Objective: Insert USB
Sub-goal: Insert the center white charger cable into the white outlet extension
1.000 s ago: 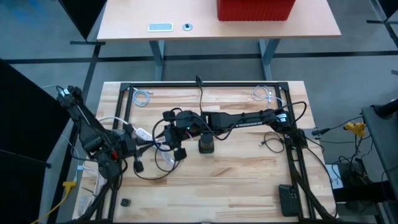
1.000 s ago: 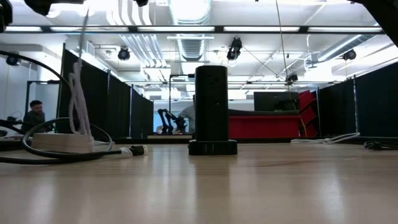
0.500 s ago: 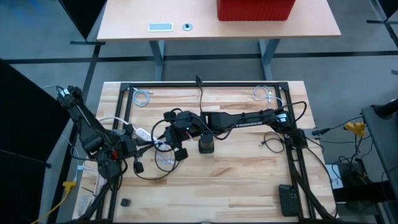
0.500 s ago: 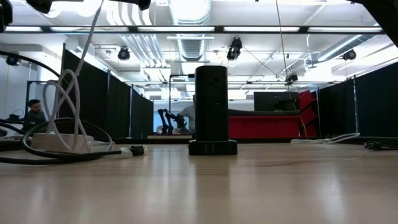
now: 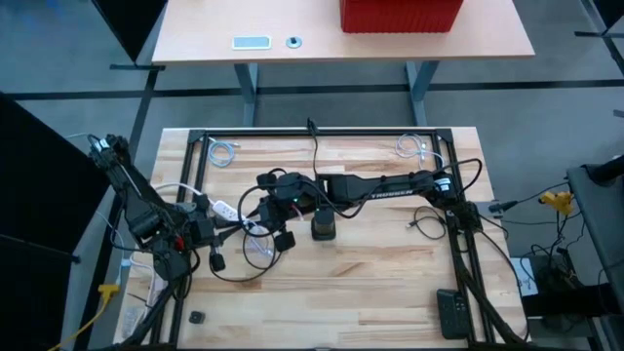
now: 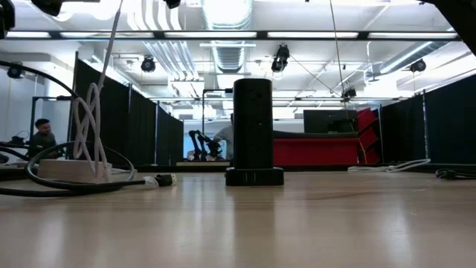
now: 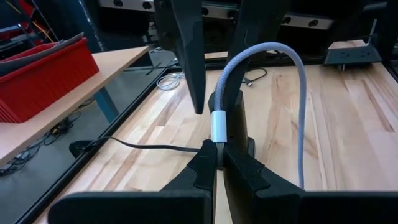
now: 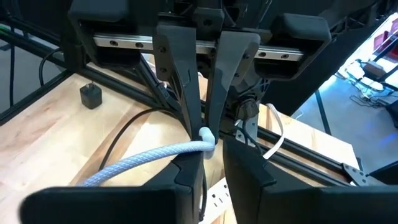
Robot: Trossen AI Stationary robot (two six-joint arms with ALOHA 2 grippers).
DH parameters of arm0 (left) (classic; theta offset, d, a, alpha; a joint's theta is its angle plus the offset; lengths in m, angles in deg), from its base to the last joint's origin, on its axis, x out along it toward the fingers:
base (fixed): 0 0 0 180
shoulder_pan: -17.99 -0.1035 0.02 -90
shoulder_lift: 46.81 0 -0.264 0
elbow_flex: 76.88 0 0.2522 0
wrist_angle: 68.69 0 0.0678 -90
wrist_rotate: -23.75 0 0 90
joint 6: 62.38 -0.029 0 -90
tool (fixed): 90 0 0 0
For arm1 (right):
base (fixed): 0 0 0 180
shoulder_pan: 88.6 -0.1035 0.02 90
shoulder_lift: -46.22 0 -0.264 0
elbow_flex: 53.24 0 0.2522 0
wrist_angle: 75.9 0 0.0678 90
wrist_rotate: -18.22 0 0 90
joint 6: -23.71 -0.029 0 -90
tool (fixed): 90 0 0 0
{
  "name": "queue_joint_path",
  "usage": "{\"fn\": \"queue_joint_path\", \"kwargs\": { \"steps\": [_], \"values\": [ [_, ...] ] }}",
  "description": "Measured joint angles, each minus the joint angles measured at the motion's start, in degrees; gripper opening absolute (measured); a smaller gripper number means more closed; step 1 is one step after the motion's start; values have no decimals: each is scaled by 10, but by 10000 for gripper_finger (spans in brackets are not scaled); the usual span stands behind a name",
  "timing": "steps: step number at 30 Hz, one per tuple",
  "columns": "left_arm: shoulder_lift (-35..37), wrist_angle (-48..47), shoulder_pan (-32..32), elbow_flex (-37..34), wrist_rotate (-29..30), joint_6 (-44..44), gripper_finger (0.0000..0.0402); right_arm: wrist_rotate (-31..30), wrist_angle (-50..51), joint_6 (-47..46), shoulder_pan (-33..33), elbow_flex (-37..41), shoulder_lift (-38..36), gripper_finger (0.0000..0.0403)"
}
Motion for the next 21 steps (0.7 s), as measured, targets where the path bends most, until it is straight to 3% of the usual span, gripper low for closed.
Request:
{"fn": "queue_joint_path", "kwargs": {
  "steps": [3,8,16,21],
  "values": [
    [0,-1,0,0,0,0,5,0,1,-1,0,0,0,6],
    [0,-4,0,0,0,1,9,0,3,-14,0,0,0,2],
    [0,-9,0,0,-3,5,73,-1,5,-20,0,-1,-2,1],
    [7,-63,-1,0,-12,39,99,-1,16,-21,-1,-1,-6,1]
  ]
}}
